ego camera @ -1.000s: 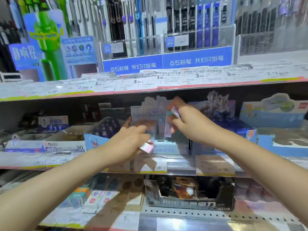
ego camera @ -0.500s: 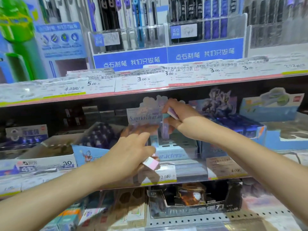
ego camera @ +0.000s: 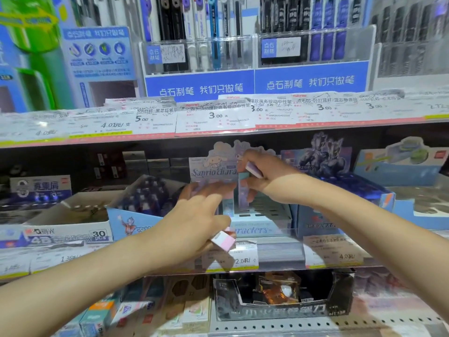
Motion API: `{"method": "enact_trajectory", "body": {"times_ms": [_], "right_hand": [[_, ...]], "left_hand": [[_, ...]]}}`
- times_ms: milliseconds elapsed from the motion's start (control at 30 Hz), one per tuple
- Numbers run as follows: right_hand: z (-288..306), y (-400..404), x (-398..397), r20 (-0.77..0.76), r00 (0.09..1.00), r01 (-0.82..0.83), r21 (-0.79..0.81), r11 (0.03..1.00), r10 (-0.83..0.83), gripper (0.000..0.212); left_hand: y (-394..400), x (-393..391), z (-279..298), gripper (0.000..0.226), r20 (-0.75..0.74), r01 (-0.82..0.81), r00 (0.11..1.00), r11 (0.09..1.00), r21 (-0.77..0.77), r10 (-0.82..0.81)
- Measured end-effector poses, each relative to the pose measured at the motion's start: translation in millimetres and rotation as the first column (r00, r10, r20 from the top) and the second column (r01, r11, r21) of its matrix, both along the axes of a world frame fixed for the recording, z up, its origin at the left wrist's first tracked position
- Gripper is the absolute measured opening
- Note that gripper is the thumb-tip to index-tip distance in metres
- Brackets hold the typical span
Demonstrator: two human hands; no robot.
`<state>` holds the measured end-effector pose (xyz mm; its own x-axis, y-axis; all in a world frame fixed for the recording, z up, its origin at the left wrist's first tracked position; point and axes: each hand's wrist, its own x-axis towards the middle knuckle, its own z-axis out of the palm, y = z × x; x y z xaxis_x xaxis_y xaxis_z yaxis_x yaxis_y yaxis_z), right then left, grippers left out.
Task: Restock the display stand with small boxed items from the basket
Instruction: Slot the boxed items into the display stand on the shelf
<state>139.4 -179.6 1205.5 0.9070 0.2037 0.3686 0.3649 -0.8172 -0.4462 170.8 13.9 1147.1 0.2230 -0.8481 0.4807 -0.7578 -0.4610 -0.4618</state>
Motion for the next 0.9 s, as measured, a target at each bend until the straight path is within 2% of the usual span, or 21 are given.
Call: {"method": "enact_trajectory", "body": {"times_ms": [67,133,233,300,333,400,500,567,633,767,900], "right_hand": [[-3.3,1.0,-0.4,-0.002,1.000,-0.001,-0.040,0.999,0.001,0.016],[-4.1,0.2,-0.4,0.064,0.997,0.036,-0.064,0.997,-0.032,0.016],[-3.2,-1.7,-0.9,0.148,0.987,0.078,-0.128,0.989,-0.058,0.011],[-5.5,-4.0,1.7,0.141,0.988,0.097,-0.211,0.973,-0.068,0.022],[-5.8,-4.5,1.7,0.132,0.989,0.096,-0.228,0.969,-0.067,0.024],[-3.4,-4.9,-1.9,0.111,0.993,0.053,-0.219,0.974,-0.029,0.026],[5.6,-4.7,-11.2,-0.036,0.999,0.000,-0.167,0.986,-0.006,0.032],[11.0,-8.9,-16.1,-0.185,0.982,-0.039,-0.047,0.998,0.030,0.033],[16.6,-16.2,-18.6,-0.285,0.957,-0.052,0.041,0.998,0.061,0.020],[26.8,-23.7,-25.1,-0.410,0.910,-0.108,-0.073,0.992,0.069,0.038],[31.1,-27.6,-25.8,-0.432,0.896,-0.134,-0.038,0.990,0.105,0.037]], "left_hand": [[0.2,0.7,-0.5,0.023,0.010,-0.003,1.000,1.000,0.000,0.003],[-0.2,0.7,-0.8,0.013,0.014,-0.007,1.000,1.000,-0.002,0.007],[-0.6,2.0,-2.3,0.020,0.000,-0.015,1.000,1.000,-0.010,0.015],[0.5,3.5,-3.1,0.014,-0.029,-0.044,0.999,0.999,0.005,0.044],[1.3,4.0,-3.7,0.008,-0.049,-0.065,0.997,0.998,0.018,0.065],[1.8,3.7,-4.4,0.008,-0.088,-0.114,0.989,0.993,0.039,0.117],[1.0,0.1,-2.9,0.007,-0.086,-0.110,0.990,0.993,0.031,0.112],[1.1,-1.2,-1.8,0.021,-0.066,-0.054,0.996,0.999,-0.006,0.054],[1.7,-3.3,0.3,0.034,-0.055,-0.007,0.998,0.999,-0.034,0.005],[2.8,-4.5,3.3,0.037,-0.079,0.028,0.996,0.999,-0.032,-0.030],[4.0,-4.2,4.8,0.037,-0.079,0.021,0.997,1.000,-0.004,-0.021]]}}
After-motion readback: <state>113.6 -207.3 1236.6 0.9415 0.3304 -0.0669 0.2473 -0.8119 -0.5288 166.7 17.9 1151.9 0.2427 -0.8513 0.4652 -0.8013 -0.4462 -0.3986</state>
